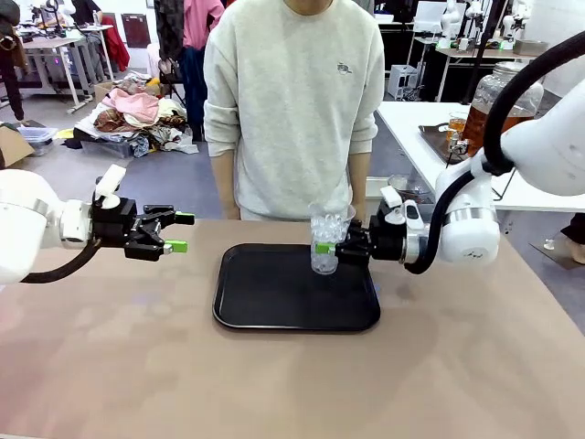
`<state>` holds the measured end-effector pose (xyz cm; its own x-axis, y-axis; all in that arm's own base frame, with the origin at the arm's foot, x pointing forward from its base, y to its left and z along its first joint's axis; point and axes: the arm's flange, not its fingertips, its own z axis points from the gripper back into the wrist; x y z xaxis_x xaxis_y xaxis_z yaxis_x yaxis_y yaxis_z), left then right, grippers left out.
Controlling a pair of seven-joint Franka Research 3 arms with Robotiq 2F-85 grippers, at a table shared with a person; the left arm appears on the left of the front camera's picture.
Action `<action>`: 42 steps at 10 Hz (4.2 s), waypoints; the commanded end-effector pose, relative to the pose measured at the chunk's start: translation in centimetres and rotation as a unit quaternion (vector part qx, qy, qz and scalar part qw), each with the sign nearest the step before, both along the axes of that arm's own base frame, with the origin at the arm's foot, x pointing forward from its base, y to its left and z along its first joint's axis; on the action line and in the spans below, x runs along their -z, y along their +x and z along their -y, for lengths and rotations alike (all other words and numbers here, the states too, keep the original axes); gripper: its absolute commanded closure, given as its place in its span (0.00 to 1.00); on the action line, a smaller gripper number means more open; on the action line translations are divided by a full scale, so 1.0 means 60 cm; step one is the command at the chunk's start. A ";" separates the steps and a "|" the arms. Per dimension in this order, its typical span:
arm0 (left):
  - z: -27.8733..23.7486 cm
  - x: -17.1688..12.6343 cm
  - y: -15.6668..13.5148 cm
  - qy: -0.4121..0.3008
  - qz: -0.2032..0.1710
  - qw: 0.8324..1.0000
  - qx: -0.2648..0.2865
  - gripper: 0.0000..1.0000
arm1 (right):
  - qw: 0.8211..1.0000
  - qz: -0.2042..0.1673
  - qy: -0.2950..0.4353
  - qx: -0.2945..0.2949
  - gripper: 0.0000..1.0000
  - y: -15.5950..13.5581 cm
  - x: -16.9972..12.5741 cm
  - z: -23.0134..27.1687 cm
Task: Pour the drink into the iced cup.
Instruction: Pick up the iced cup indicated by the human and present it to them, then open the gripper to release the iced cup you were holding.
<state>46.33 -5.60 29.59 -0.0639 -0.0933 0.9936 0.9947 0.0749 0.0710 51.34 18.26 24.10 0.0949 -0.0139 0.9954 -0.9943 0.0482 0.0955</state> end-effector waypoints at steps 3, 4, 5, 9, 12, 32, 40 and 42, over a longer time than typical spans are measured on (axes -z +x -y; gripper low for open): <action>0.004 -0.003 0.001 0.000 -0.003 1.000 -0.005 0.00 | 1.000 0.012 0.007 -0.020 0.32 0.026 -0.123 0.012; 0.004 -0.003 0.001 0.000 -0.003 1.000 -0.005 0.00 | 1.000 0.007 0.004 -0.023 0.32 0.040 -0.147 0.009; 0.004 -0.003 0.001 0.000 -0.003 1.000 -0.005 0.00 | 1.000 0.010 0.000 -0.026 0.32 0.052 -0.167 0.006; 0.004 -0.003 0.001 0.000 -0.003 1.000 -0.005 0.00 | 0.999 0.026 0.005 -0.021 0.32 0.055 -0.179 0.005; 0.004 -0.003 0.001 0.000 -0.003 1.000 -0.005 0.00 | 0.999 0.026 0.005 -0.021 0.32 0.055 -0.179 0.005; 0.004 -0.003 0.001 0.000 -0.003 1.000 -0.005 0.00 | 0.999 0.026 0.005 -0.021 0.32 0.055 -0.179 0.005; 0.004 -0.003 0.001 0.000 -0.003 1.000 -0.005 0.00 | 0.999 0.026 0.005 -0.021 0.32 0.055 -0.179 0.005; 0.004 -0.003 0.001 0.000 -0.003 1.000 -0.005 0.00 | 1.000 0.021 0.005 -0.021 0.20 0.056 -0.174 0.007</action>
